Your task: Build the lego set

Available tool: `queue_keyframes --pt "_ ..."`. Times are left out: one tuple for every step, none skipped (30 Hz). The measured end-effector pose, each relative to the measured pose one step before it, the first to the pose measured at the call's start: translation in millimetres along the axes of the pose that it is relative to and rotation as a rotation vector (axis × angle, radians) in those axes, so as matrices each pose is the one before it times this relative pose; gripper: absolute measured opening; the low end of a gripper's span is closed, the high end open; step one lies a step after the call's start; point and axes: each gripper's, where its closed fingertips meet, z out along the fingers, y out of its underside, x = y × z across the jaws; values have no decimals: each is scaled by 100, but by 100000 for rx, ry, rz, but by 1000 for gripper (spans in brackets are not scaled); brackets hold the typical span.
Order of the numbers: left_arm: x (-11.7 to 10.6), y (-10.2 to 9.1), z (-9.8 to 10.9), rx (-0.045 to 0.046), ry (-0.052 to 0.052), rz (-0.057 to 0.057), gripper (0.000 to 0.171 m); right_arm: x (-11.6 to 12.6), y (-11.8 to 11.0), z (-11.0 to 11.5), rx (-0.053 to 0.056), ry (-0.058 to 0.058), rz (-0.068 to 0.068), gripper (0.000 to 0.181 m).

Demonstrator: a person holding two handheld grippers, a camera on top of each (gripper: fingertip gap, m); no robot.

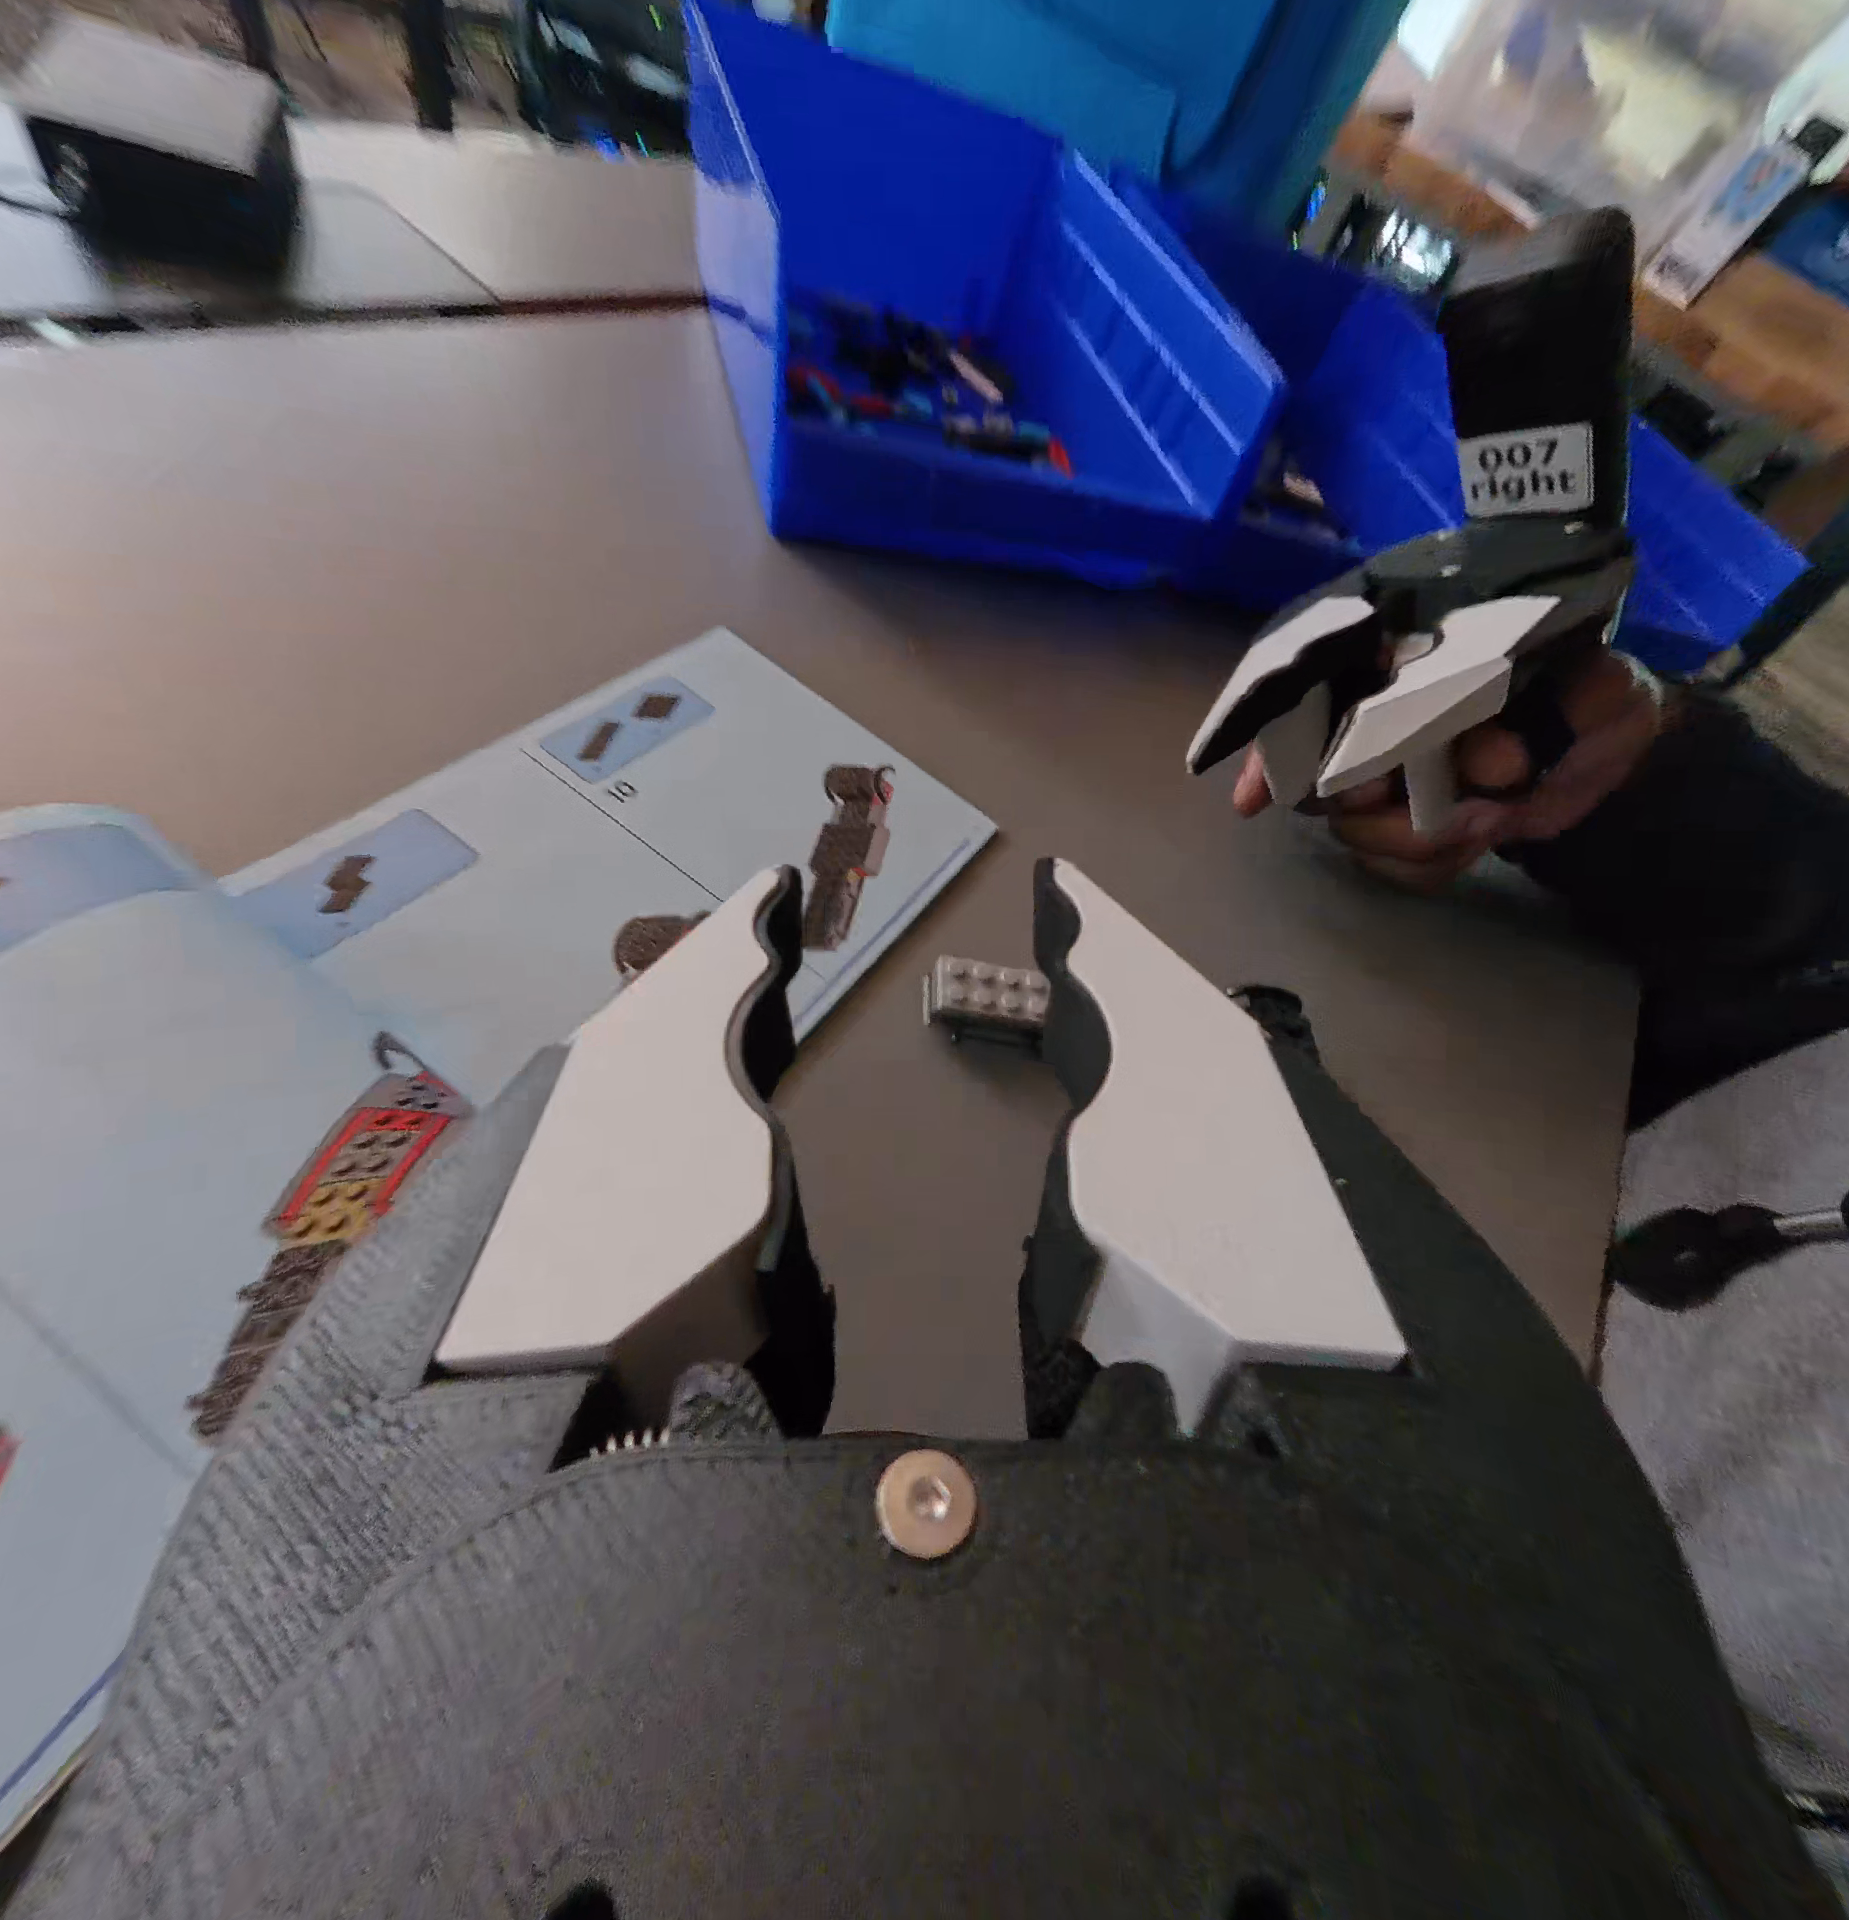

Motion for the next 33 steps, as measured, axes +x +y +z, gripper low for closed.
queue_keyframes --pt "-244 -483 -442 3647 -1510 765 46 137 -445 -483 1696 1010 -2441 41" --pt "-193 -419 -344 3030 -1039 631 48 169 -381 -433 1427 1120 -2180 41" --pt "-132 -348 -239 2242 -563 382 50 195 -285 -368 1117 1152 -1789 42" --pt "-90 -266 -111 1528 -307 219 53 184 -223 -290 854 936 -1273 42" --pt "-69 -225 -20 1022 -354 285 56 146 -141 -192 647 619 -749 43" --pt "-53 -194 62 552 -304 603 60 125 -93 -122 479 458 -436 44" --pt "-45 -203 102 187 -573 1104 64 129 -79 -74 566 616 -509 44" --pt "-3 -230 151 -144 -481 1914 68 134 -114 -46 765 669 -673 45" --pt "-3 -285 218 -688 -602 2802 70 92 -140 -9 692 330 -706 46" --pt "-107 -389 282 -1378 -1030 3679 71 29 -170 19 369 -261 -853 46" --pt "-176 -511 362 -1979 -1172 4181 73 56 -205 47 -10 -351 -1224 46" --pt "-125 -572 497 -2522 -484 4174 76 176 -246 63 -163 245 -1769 47" --pt "36 -493 701 -3362 851 4047 80 265 -311 79 -118 670 -2206 47" --pt "116 -241 934 -4867 1722 4497 83 261 -366 99 61 607 -2335 47" --pt "7 -63 1115 -5604 1362 5322 84 238 -418 143 225 226 -2262 47" --pt "116 108 1299 -6314 2165 5304 85 221 -408 214 131 -76 -2158 47" --pt "249 268 1398 -7174 3116 4745 86 262 -394 265 -27 49 -2108 47" --pt "-47 322 1380 -7497 1566 4196 86 260 -327 304 -365 82 -1812 47" --pt "-466 345 1218 -7662 -574 2952 86 235 -253 343 -860 -14 -1503 47" --pt "-480 224 998 -6740 -213 1705 88 229 -109 382 -1475 120 -1290 47" --pt "-120 25 781 -4595 2855 740 91 213 -18 373 -1669 40 -1524 47" --pt "190 -123 736 -2727 4644 -256 92 235 47 401 -1370 234 -1831 47" --pt "101 -300 654 -436 3835 377 93 332 97 417 -985 734 -1591 47" --pt "-83 -140 627 -235 2892 343 93 318 144 409 -709 493 -946 47" --pt "-250 156 639 -1378 2639 -1127 94 228 161 397 -483 -149 -215 47" --pt "-420 309 607 -1723 1870 -1958 94 222 173 366 -188 -279 416 47" --pt "-456 323 541 -1209 1220 -1782 94 219 143 307 218 -122 688 47" --pt "-317 342 483 -1018 1325 -1498 95 210 135 212 599 73 628 47" --pt "-163 276 404 -528 1249 -1147 95 220 154 151 569 334 555 47" --pt "-87 117 338 405 911 -538 95 194 151 74 -25 334 888 47" --pt "-65 48 290 444 651 -452 95 38 -52 -34 558 -353 706 47" --pt "59 186 219 -687 1096 -55 95 21 -158 -119 1183 -324 432 47" --pt "-62 177 144 -570 112 557 95 40 -131 -123 1076 -412 782 46"
